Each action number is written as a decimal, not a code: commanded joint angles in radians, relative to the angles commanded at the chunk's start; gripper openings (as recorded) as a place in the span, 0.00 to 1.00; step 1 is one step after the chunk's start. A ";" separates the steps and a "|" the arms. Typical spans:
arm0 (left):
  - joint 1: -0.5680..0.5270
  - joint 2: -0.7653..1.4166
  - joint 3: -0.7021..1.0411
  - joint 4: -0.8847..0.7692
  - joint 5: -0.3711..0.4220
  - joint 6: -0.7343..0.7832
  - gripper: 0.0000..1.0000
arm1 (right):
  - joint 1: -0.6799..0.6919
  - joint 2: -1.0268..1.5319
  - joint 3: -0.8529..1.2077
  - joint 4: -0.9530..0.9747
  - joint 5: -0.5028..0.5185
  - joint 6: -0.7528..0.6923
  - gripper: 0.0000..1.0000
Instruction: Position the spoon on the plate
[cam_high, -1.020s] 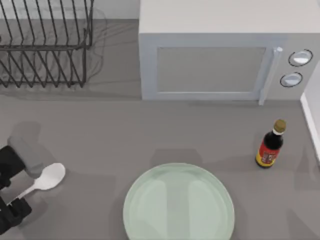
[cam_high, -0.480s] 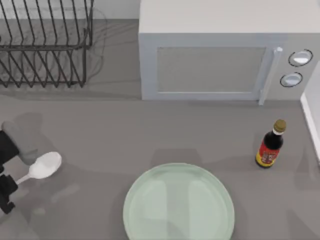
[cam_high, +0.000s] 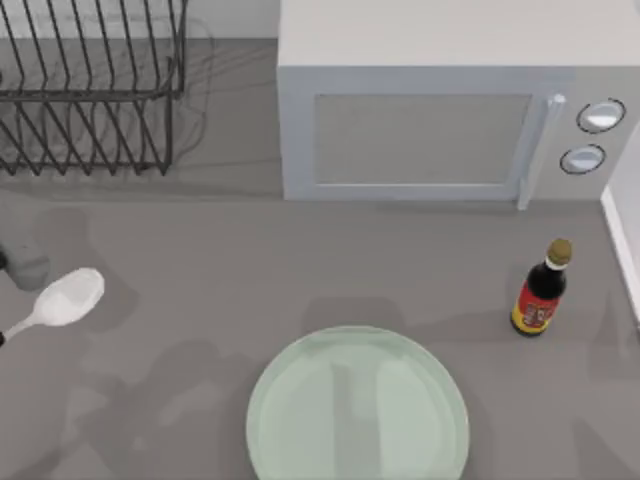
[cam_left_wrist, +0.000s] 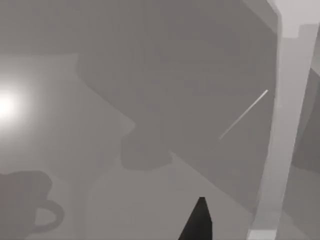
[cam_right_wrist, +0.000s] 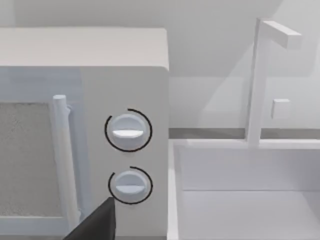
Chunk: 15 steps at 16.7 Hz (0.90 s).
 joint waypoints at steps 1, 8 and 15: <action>0.000 0.000 0.000 0.000 0.000 0.000 0.00 | 0.000 0.000 0.000 0.000 0.000 0.000 1.00; -0.026 0.011 0.011 -0.012 0.004 0.091 0.00 | 0.000 0.000 0.000 0.000 0.000 0.000 1.00; -0.181 0.056 0.093 -0.088 0.029 0.580 0.00 | 0.000 0.000 0.000 0.000 0.000 0.000 1.00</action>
